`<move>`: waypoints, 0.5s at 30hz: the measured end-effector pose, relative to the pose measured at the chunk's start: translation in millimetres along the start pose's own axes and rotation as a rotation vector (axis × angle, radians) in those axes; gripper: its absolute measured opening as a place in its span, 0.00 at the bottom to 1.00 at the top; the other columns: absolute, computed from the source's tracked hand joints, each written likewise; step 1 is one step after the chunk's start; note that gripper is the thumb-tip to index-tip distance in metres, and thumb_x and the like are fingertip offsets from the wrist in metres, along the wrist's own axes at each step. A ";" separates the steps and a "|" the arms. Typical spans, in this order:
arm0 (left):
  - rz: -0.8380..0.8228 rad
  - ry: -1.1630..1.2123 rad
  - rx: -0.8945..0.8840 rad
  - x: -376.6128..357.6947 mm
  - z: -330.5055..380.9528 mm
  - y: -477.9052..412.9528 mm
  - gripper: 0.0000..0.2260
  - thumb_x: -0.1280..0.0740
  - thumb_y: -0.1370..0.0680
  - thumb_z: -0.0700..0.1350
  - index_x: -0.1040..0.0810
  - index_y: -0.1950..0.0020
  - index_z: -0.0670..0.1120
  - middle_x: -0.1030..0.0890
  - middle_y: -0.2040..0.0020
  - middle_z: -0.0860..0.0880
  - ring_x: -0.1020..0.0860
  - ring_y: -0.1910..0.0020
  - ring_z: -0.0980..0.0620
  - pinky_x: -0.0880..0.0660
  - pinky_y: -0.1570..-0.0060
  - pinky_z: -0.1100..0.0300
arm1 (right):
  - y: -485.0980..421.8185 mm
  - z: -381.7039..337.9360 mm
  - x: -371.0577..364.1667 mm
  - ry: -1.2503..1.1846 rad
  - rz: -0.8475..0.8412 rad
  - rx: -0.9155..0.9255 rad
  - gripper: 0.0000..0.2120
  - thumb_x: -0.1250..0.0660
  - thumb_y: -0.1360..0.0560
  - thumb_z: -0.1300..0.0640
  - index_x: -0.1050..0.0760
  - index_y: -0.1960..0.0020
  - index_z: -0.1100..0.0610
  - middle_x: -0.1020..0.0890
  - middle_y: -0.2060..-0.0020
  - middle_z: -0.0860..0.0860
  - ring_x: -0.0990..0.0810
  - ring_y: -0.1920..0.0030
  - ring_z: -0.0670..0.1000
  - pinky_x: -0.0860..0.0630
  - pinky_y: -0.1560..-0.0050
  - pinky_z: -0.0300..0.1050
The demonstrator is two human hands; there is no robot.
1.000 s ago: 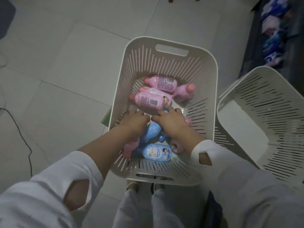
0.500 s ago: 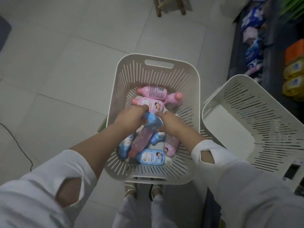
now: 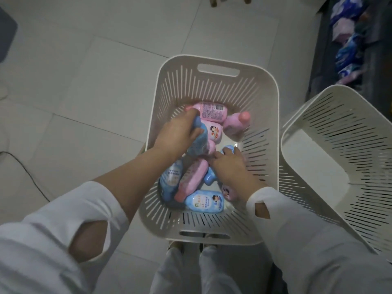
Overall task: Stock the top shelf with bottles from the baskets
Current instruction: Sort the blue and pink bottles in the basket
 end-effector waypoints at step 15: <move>-0.163 0.028 -0.028 -21.7 7.1 -3.3 0.16 0.35 0.23 0.42 0.30 0.36 0.44 0.23 0.43 0.42 0.26 0.46 0.44 0.35 0.54 0.60 | 7.3 7.9 19.1 -0.088 0.142 -0.005 0.30 0.29 0.30 0.50 0.37 0.33 0.49 0.27 0.37 0.52 0.30 0.35 0.59 0.33 0.38 0.57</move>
Point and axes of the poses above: each hand's wrist, its own y-axis away from the middle knuckle, its own x-axis out of the back of the hand, z = x × y, the point moved 10 cm from there along -y, towards the middle knuckle
